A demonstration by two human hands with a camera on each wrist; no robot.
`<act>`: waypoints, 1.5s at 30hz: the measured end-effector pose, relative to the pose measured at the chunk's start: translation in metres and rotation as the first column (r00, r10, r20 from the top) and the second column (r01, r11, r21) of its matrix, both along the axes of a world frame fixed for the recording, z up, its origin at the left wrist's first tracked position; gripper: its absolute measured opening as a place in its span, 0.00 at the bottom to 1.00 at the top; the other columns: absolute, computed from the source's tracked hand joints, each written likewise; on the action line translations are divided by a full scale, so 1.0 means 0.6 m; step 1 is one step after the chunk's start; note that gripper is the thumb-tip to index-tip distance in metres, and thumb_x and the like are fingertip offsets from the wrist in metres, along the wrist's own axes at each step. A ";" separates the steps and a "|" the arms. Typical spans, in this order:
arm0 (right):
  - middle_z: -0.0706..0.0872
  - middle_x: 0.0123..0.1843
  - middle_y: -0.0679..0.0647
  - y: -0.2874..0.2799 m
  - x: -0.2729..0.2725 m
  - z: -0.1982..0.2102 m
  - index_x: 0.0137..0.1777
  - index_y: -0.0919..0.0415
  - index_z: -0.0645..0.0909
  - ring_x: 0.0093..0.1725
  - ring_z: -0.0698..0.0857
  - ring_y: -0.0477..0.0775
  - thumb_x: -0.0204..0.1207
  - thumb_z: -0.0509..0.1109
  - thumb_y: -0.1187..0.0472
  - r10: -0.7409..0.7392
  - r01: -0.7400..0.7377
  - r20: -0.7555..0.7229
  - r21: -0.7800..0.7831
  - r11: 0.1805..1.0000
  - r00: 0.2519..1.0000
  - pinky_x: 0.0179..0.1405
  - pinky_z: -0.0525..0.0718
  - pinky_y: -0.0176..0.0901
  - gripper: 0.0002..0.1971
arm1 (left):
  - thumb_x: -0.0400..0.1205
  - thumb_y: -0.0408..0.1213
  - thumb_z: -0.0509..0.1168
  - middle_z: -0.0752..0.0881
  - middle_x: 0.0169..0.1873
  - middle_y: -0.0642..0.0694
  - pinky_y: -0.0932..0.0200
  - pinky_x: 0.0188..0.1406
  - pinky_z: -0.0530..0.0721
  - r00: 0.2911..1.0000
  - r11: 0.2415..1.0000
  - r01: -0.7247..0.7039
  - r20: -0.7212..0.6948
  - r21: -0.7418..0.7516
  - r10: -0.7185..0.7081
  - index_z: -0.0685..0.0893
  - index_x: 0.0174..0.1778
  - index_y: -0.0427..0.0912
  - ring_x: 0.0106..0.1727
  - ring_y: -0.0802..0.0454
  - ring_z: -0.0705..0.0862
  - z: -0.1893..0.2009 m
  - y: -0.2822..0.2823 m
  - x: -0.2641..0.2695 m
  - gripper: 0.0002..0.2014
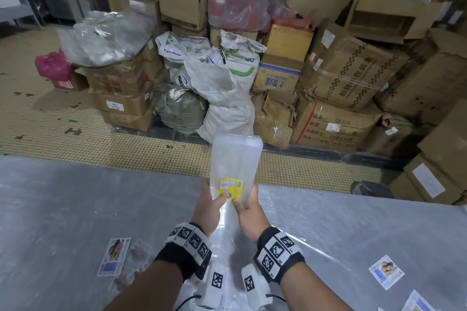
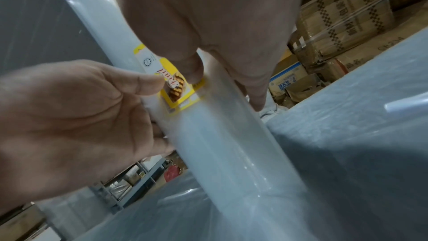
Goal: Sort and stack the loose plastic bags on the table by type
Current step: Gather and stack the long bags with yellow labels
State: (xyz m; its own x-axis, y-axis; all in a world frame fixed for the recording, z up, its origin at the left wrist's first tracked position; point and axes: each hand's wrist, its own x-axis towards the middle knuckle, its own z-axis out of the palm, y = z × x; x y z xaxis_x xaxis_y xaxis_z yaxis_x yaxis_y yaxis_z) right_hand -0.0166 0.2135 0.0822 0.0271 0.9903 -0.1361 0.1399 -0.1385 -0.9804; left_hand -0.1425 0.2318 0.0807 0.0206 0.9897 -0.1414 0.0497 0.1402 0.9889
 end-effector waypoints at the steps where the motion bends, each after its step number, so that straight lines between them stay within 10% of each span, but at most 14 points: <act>1: 0.88 0.58 0.51 0.000 0.001 -0.002 0.67 0.45 0.63 0.57 0.88 0.47 0.85 0.58 0.68 0.002 -0.002 0.003 -0.002 1.000 1.000 0.62 0.85 0.50 0.18 | 0.84 0.27 0.63 0.83 0.52 0.57 0.64 0.56 0.78 1.000 1.000 0.001 -0.010 0.003 -0.001 0.72 0.64 0.51 0.54 0.63 0.82 -0.003 0.001 0.000 0.18; 6: 0.89 0.55 0.53 0.008 0.002 -0.011 0.63 0.42 0.68 0.55 0.89 0.52 0.84 0.59 0.68 -0.058 0.058 0.027 -0.001 0.998 0.998 0.61 0.85 0.56 0.17 | 0.84 0.28 0.63 0.83 0.52 0.59 0.70 0.48 0.74 1.000 1.000 0.014 0.005 0.017 -0.014 0.71 0.63 0.53 0.54 0.62 0.81 -0.013 0.004 0.004 0.17; 14: 0.89 0.60 0.53 0.005 0.015 -0.004 0.67 0.54 0.74 0.58 0.88 0.48 0.82 0.61 0.75 -0.056 0.055 -0.124 -0.010 0.998 0.991 0.58 0.84 0.41 0.20 | 0.73 0.47 0.69 0.90 0.50 0.46 0.48 0.56 0.85 0.971 0.973 0.227 -0.088 0.040 -0.222 0.83 0.58 0.46 0.55 0.45 0.88 -0.025 0.005 -0.042 0.19; 17: 0.91 0.47 0.54 -0.010 0.024 -0.008 0.61 0.62 0.76 0.42 0.90 0.45 0.82 0.60 0.77 -0.183 0.154 -0.283 -0.122 0.981 0.942 0.40 0.85 0.34 0.14 | 0.70 0.41 0.72 0.92 0.48 0.43 0.48 0.50 0.87 0.935 0.935 0.348 -0.045 -0.075 -0.351 0.86 0.56 0.42 0.48 0.46 0.90 -0.036 -0.040 -0.070 0.18; 22: 0.88 0.60 0.64 -0.045 0.018 -0.043 0.66 0.62 0.75 0.50 0.88 0.61 0.83 0.61 0.74 -0.408 0.194 -0.495 -0.427 0.883 0.767 0.39 0.88 0.49 0.15 | 0.69 0.32 0.74 0.90 0.49 0.35 0.51 0.36 0.87 0.911 0.929 0.220 0.404 -0.299 -0.085 0.84 0.59 0.36 0.45 0.41 0.89 -0.063 -0.130 -0.077 0.22; 26: 0.87 0.40 0.61 -0.078 -0.005 -0.058 0.61 0.61 0.77 0.30 0.85 0.56 0.83 0.61 0.72 -0.573 0.212 -0.491 -0.609 0.764 0.656 0.27 0.82 0.43 0.10 | 0.83 0.30 0.63 0.90 0.47 0.32 0.51 0.28 0.87 0.819 0.901 0.012 0.521 -0.434 0.240 0.83 0.58 0.37 0.38 0.38 0.90 -0.069 -0.170 -0.050 0.09; 30: 0.77 0.29 0.58 -0.100 -0.027 -0.082 0.51 0.60 0.77 0.24 0.75 0.53 0.81 0.67 0.66 -0.662 0.264 -0.379 -0.703 0.660 0.647 0.29 0.73 0.39 0.02 | 0.81 0.28 0.67 0.89 0.44 0.29 0.26 0.48 0.81 0.871 0.903 -0.174 0.366 -0.393 0.328 0.83 0.52 0.40 0.44 0.27 0.88 -0.064 -0.190 -0.038 0.06; 37: 0.87 0.39 0.61 -0.150 -0.012 -0.065 0.47 0.65 0.81 0.35 0.88 0.60 0.79 0.69 0.66 -0.578 0.105 -0.484 -0.700 0.706 0.657 0.42 0.89 0.54 0.02 | 0.82 0.24 0.64 0.84 0.43 0.38 0.52 0.20 0.87 0.936 0.903 -0.203 0.194 -0.378 0.292 0.81 0.48 0.41 0.40 0.42 0.83 -0.046 -0.188 -0.089 0.08; 45: 0.85 0.31 0.59 -0.171 0.085 -0.062 0.44 0.65 0.79 0.32 0.82 0.60 0.77 0.66 0.70 -0.601 0.165 -0.512 -0.661 0.732 0.614 0.26 0.89 0.48 0.02 | 0.67 0.30 0.75 0.85 0.51 0.26 0.40 0.28 0.88 0.955 0.865 -0.111 0.190 -0.489 0.230 0.82 0.60 0.32 0.49 0.26 0.85 -0.047 -0.173 -0.175 0.24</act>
State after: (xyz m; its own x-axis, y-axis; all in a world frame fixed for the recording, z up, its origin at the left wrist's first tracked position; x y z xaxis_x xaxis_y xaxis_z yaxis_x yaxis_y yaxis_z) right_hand 0.0341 0.1111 0.0447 0.0752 0.6653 -0.7427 -0.6940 -0.4999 -0.5181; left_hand -0.2477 0.1282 0.0523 -0.0516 0.7983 -0.6001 -0.2415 0.5731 0.7831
